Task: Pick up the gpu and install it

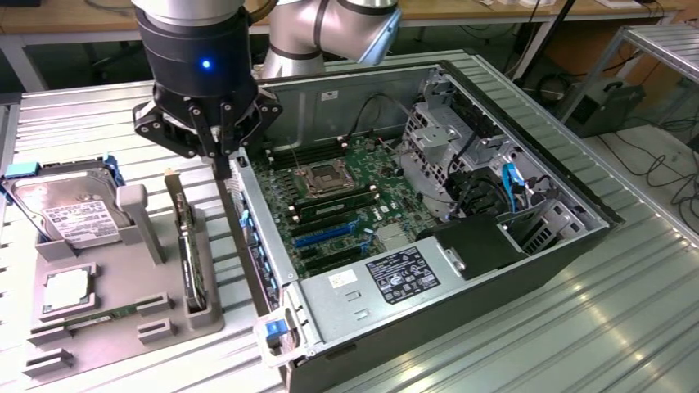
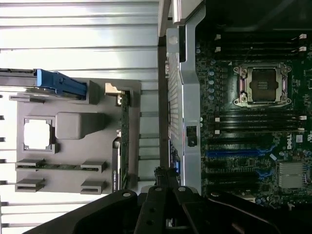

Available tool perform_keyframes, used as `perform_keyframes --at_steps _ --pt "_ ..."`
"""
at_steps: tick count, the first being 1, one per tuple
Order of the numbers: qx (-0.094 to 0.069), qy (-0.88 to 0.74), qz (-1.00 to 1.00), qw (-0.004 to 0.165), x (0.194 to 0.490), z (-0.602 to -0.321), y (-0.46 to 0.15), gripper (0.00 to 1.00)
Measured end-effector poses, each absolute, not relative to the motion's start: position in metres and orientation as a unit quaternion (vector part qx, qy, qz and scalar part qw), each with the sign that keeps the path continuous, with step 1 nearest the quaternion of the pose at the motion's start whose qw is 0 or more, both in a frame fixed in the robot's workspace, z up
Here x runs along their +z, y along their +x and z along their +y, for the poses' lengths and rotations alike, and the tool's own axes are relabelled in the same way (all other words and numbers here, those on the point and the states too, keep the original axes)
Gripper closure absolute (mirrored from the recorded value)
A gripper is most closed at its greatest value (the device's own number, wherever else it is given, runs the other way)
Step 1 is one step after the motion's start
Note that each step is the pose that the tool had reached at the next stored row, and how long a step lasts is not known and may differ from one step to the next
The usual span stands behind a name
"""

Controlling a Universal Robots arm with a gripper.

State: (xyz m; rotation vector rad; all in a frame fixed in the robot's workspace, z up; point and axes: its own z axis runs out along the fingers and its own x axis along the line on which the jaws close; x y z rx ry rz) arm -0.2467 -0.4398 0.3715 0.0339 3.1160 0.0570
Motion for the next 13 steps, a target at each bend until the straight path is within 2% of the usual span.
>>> perform_keyframes --at_steps 13 --pt "0.018 0.011 1.0 0.013 0.3688 -0.4447 -0.2509 0.89"
